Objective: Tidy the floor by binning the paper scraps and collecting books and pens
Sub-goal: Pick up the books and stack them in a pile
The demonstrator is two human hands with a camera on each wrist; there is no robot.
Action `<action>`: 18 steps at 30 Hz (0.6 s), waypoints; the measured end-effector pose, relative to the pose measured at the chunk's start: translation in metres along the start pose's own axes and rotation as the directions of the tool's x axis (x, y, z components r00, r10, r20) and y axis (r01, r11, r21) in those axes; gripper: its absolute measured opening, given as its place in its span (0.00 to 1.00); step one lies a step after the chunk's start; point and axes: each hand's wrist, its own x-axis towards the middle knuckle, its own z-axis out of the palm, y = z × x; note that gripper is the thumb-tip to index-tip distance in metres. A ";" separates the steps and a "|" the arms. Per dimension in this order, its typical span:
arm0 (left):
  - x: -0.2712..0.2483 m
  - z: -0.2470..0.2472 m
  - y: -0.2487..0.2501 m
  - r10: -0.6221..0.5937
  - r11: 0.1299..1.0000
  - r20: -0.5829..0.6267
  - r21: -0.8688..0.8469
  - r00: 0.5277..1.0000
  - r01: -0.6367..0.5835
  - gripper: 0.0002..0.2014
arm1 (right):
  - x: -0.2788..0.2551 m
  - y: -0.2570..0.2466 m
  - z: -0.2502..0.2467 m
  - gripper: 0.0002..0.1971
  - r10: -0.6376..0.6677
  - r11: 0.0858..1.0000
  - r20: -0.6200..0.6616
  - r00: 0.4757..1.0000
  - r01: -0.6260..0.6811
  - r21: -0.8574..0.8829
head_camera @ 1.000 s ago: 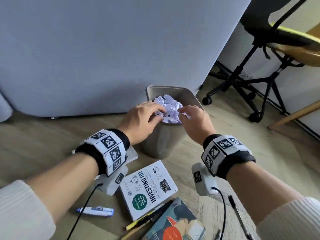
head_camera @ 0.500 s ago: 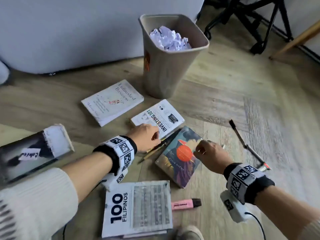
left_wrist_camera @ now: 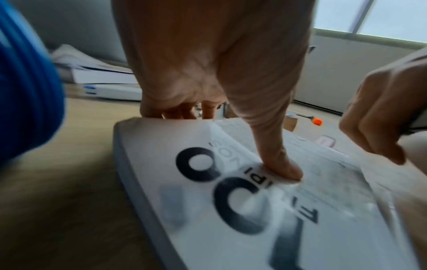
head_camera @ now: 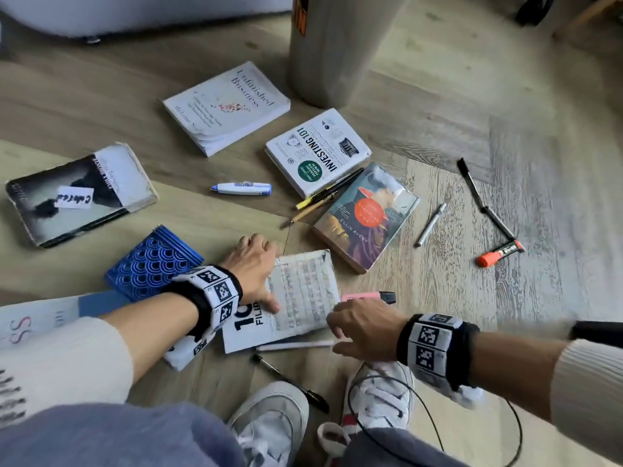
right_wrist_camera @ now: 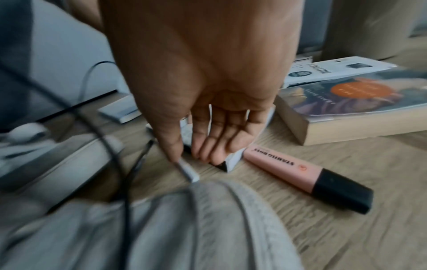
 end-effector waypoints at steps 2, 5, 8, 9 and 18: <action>-0.001 -0.005 -0.009 -0.065 0.992 0.031 -0.104 0.997 0.068 0.48 | 0.009 0.016 -0.013 0.16 0.108 0.994 -0.089 0.990 -0.108 0.012; 0.000 -0.012 -0.019 -0.118 0.963 0.066 -0.237 0.991 0.131 0.45 | 0.022 0.039 -0.034 0.20 0.186 0.981 -0.227 0.956 -0.195 -0.019; -0.003 -0.024 -0.021 -0.096 0.975 0.006 -0.203 0.995 0.095 0.36 | 0.035 0.048 -0.056 0.28 0.136 0.988 -0.425 0.895 -0.152 -0.004; -0.007 -0.030 -0.018 -0.068 0.982 -0.058 -0.180 0.996 0.056 0.31 | 0.039 0.048 -0.065 0.34 0.095 0.995 -0.467 0.879 -0.103 0.007; -0.065 -0.104 -0.017 0.069 0.995 -0.744 0.003 0.665 -0.100 0.09 | 0.085 0.004 -0.135 0.15 -0.074 0.997 -0.402 0.913 0.082 0.002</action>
